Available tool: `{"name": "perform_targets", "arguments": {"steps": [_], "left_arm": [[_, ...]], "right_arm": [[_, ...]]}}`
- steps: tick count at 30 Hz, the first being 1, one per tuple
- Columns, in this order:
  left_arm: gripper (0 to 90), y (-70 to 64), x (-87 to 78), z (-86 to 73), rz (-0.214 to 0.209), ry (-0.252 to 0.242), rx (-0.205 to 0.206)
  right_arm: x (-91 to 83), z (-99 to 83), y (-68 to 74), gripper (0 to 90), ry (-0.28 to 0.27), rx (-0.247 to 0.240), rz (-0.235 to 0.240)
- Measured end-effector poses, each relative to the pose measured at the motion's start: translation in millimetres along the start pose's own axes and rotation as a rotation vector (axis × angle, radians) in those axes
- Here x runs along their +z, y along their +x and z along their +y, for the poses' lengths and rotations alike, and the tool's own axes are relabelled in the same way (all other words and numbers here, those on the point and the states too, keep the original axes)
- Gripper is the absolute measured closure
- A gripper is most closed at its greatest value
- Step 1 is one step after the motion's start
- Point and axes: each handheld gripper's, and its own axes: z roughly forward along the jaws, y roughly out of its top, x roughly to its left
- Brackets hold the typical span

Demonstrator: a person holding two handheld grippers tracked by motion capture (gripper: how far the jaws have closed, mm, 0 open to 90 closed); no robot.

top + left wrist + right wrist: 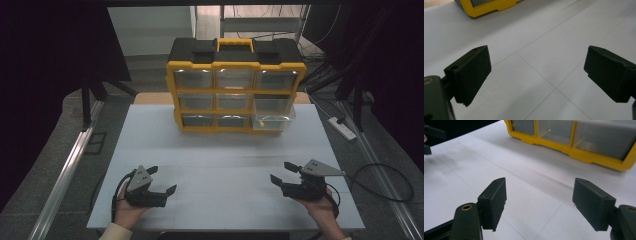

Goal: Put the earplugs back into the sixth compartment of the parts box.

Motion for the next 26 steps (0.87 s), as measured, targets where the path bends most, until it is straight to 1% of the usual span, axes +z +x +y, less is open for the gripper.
{"name": "perform_targets", "arguments": {"steps": [1, 2, 3, 5, 7, 26], "left_arm": [[7.3, 0.2, 0.2, 0.1, 0.000, 0.000, 0.000], [7.3, 0.2, 0.2, 0.1, 0.000, 0.000, 0.000], [7.3, 0.3, 0.4, 0.3, 0.000, 0.000, 0.002], [7.3, 0.5, 0.6, 0.7, 0.000, -0.001, 0.003], [7.3, 0.3, 0.8, 0.8, -0.001, 0.001, 0.005], [7.2, -0.2, 1.8, 1.1, 0.001, 0.006, 0.008]], "right_arm": [[0.8, -7.9, -2.3, 27.1, 0.003, 0.009, -0.003], [0.8, -7.9, -2.3, 27.1, 0.003, 0.009, -0.003], [2.1, -14.9, -4.9, 27.1, 0.017, 0.015, 0.001], [2.7, -17.2, -5.8, 27.1, 0.020, 0.017, -0.002], [4.2, -22.0, -9.4, 26.9, 0.032, 0.022, -0.014], [6.6, -25.2, -14.0, 25.9, 0.043, 0.026, -0.031]]}}
